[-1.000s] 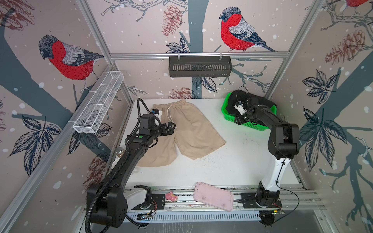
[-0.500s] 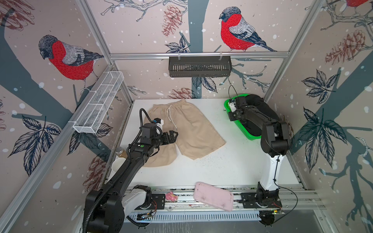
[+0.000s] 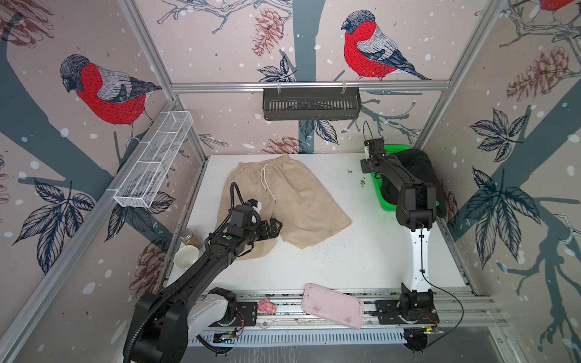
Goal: Fold and stack the shorts
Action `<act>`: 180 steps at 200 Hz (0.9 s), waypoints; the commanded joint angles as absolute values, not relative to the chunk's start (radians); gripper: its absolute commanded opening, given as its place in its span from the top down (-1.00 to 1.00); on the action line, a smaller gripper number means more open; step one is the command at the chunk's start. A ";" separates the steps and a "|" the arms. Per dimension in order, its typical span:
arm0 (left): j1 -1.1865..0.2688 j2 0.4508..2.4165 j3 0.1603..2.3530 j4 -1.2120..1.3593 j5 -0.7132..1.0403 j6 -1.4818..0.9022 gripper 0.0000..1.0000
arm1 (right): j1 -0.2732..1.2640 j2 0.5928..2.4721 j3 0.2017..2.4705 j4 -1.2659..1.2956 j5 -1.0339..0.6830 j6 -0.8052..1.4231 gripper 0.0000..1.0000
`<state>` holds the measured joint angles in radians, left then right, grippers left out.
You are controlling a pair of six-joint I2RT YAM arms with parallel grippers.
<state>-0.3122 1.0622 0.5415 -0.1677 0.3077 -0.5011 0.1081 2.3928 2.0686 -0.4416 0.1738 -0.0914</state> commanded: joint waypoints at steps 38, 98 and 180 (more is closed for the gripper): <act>-0.346 1.070 0.512 -0.177 0.255 -0.512 -0.98 | 0.152 2.311 2.077 -0.435 0.142 -0.110 -0.32; -0.417 1.121 0.515 -0.239 0.153 -0.514 -0.98 | 0.266 1.832 1.615 -0.326 0.003 0.002 -0.69; -0.454 1.192 0.539 -0.298 0.107 -0.529 -0.96 | 0.467 1.535 0.884 -0.163 -0.005 0.254 -0.63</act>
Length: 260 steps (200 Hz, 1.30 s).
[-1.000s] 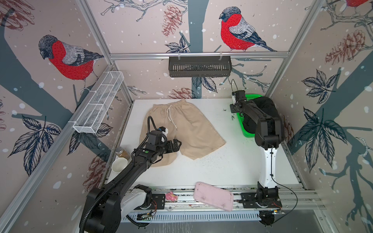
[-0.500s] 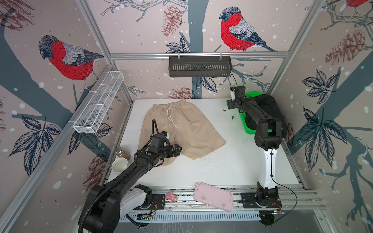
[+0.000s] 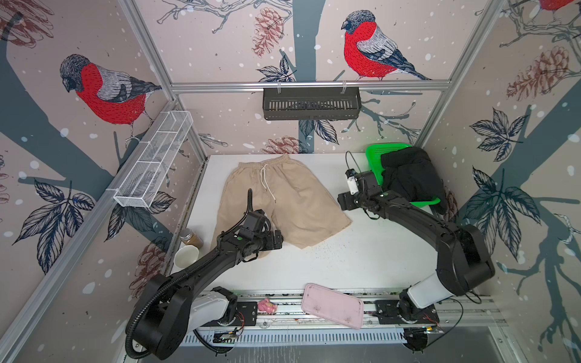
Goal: Fold and stack the shorts
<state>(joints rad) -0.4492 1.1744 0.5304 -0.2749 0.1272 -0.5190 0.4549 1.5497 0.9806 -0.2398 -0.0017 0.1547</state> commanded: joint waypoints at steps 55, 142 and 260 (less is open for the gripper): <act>-0.460 1.228 0.562 -0.291 0.098 -0.505 -0.55 | 0.491 1.582 0.788 -0.052 -0.021 0.279 -0.39; -0.462 1.302 0.570 -0.233 0.185 -0.487 0.96 | 0.465 1.686 0.856 -0.064 0.026 0.248 0.85; -0.663 1.398 0.634 0.327 0.442 -0.618 0.56 | 0.303 1.865 1.273 -0.197 0.037 0.090 -0.05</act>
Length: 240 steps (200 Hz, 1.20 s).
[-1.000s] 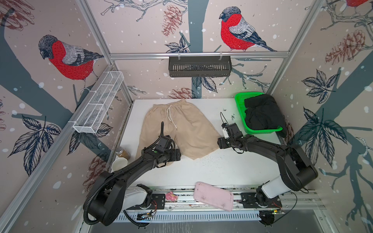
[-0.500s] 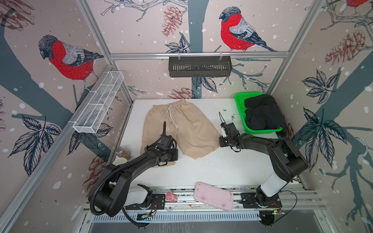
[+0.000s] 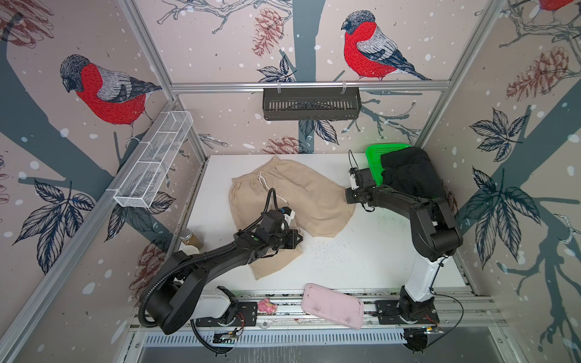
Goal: Fold and stack the shorts
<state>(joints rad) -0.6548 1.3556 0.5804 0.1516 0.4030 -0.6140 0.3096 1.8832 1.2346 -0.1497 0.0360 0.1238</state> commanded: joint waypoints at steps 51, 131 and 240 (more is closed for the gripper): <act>-0.664 1.409 0.725 0.265 0.431 -0.538 -0.95 | 0.337 1.591 1.052 -0.206 -0.013 0.127 -0.45; -0.638 1.265 0.698 -0.152 0.144 -0.553 -0.94 | 0.698 1.412 0.726 -0.022 -0.196 0.328 -0.50; -0.493 1.182 0.831 -0.097 -0.157 -0.363 -0.95 | 0.716 1.652 0.845 -0.198 -0.132 0.340 0.87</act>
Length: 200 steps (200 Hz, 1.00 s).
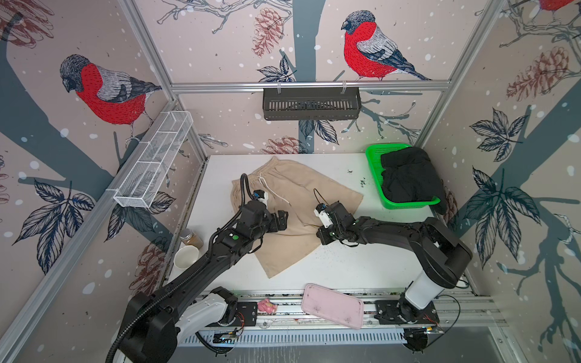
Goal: Fold and stack the shorts
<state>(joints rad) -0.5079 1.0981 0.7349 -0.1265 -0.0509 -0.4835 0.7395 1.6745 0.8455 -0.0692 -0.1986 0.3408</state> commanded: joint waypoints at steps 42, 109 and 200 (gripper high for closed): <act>-0.426 1.409 0.992 -0.018 -0.063 -0.232 -0.95 | 0.609 1.578 0.819 -0.249 -0.126 0.319 0.00; -0.289 1.819 1.262 0.104 0.160 -0.085 -0.94 | 0.576 1.399 0.760 -0.176 -0.200 0.334 -0.41; -0.252 2.250 1.707 -0.162 0.262 -0.036 -0.94 | 0.541 1.182 0.509 -0.083 -0.155 0.481 -0.70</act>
<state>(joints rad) -0.2634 2.1880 1.6367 -0.0673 0.2478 -0.0463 0.5583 1.2179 0.5457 -0.1364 -0.1783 0.4221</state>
